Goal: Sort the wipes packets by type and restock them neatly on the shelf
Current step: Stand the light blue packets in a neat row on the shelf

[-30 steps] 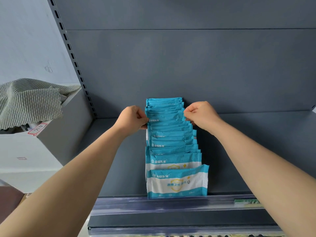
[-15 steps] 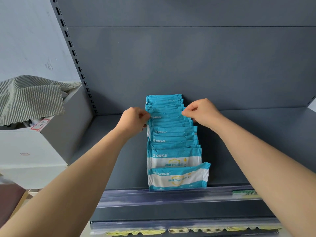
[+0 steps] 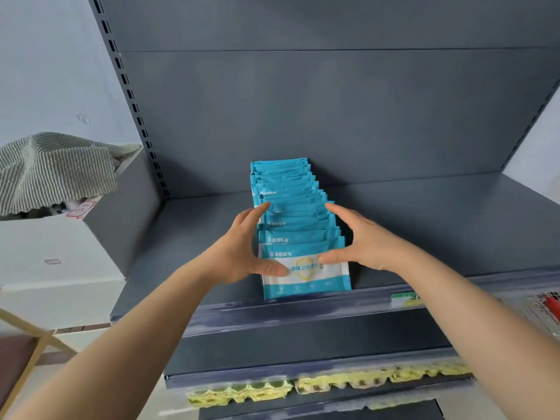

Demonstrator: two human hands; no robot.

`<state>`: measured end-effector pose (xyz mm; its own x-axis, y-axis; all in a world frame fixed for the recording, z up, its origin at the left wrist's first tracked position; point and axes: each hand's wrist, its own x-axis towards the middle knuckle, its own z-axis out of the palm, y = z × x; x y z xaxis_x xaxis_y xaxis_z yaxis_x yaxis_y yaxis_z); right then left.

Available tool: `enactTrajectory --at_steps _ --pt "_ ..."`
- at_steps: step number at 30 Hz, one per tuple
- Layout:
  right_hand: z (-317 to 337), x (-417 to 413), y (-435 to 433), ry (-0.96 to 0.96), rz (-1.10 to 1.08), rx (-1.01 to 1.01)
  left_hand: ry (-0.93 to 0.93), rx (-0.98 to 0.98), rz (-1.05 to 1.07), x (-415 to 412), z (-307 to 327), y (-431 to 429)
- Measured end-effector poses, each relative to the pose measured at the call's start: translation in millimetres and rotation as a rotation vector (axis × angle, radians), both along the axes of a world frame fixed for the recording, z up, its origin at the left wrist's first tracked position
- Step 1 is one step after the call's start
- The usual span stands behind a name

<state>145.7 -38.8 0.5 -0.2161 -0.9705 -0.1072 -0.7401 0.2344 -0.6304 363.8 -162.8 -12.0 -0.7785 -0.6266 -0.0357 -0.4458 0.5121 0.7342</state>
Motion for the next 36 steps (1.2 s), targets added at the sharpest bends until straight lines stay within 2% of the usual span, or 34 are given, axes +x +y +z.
enactTrajectory --at_steps 3,8,14,19,23,26,28,32,34,36 --pt "-1 5 -5 -0.028 0.024 -0.005 0.024 -0.085 -0.036 1 -7 1" --pt "-2 8 6 0.040 0.122 0.071 0.028 -0.171 -0.059 14 -20 11" --pt "-1 15 0 0.134 0.120 0.130 0.091 -0.078 0.048 2 -18 21" --pt "4 7 -5 0.017 0.007 0.060 0.185 -0.086 0.115 -3 -12 16" --pt "-2 18 -17 -0.057 0.043 0.072 0.058 -0.126 0.127 -7 -12 13" --pt "-3 19 -21 -0.028 0.036 0.057 0.069 -0.122 0.146 -5 -9 12" --pt "-5 16 -19 -0.036 -0.008 0.043 0.144 -0.044 0.169 -6 -7 14" --pt "-15 17 -22 -0.202 -0.062 0.031 0.369 0.391 0.218 -14 -11 22" --pt "-21 18 -25 -0.300 -0.044 -0.020 0.383 0.434 0.207 -17 -16 20" --pt "-22 20 -26 -0.316 -0.029 -0.047 0.380 0.440 0.194 -16 -17 20"
